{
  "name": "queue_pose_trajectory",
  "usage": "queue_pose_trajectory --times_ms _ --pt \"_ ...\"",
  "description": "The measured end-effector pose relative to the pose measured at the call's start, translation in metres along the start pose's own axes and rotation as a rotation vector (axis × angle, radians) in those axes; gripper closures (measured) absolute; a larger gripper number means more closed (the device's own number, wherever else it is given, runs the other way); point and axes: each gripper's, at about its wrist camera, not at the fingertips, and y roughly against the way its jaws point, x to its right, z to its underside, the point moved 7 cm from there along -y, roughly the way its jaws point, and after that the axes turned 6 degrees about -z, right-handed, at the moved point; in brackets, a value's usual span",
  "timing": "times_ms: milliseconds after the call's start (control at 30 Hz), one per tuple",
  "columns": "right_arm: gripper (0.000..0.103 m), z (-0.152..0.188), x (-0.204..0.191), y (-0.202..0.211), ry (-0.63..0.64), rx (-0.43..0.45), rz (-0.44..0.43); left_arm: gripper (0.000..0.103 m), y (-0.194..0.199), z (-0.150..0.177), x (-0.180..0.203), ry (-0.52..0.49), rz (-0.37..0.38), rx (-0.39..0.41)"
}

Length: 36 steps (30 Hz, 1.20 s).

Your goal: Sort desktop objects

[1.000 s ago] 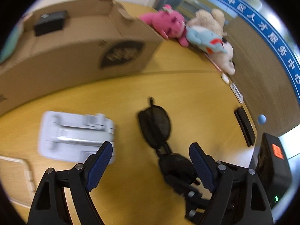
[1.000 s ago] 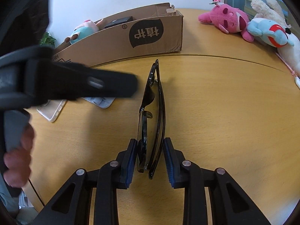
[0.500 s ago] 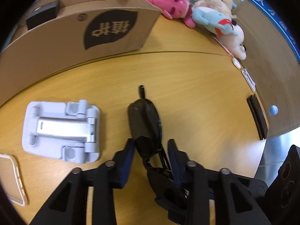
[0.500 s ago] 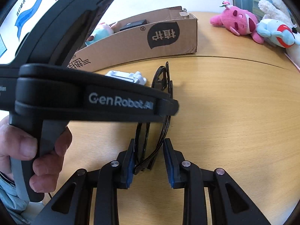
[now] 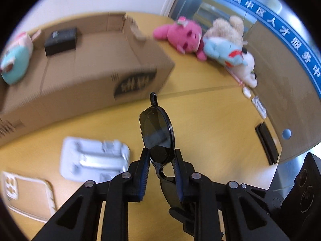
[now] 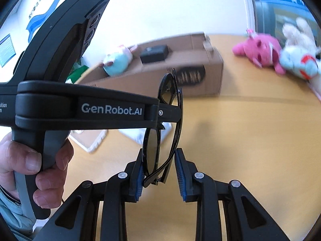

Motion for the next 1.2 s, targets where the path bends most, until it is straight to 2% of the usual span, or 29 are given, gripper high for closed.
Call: queue_pose_trajectory --times_ms 267,467,733,967,1200 --pt "0.076 -0.093 -0.024 0.013 0.112 0.121 0.009 0.081 0.060 -0.081 -0.016 -0.032 -0.028 0.166" --pt "0.076 -0.168 -0.036 0.014 0.161 0.193 0.008 0.081 0.094 -0.142 -0.031 -0.052 -0.034 0.249" --pt "0.076 -0.261 -0.038 -0.013 0.182 0.221 -0.049 0.081 0.113 -0.220 -0.064 -0.050 -0.103 0.338" --pt "0.076 -0.322 -0.015 -0.075 0.182 0.169 -0.082 0.081 0.073 -0.282 -0.103 0.003 -0.114 0.296" --pt "0.076 -0.343 0.039 -0.167 0.113 0.039 -0.060 0.082 -0.025 -0.320 -0.141 0.057 -0.099 0.168"
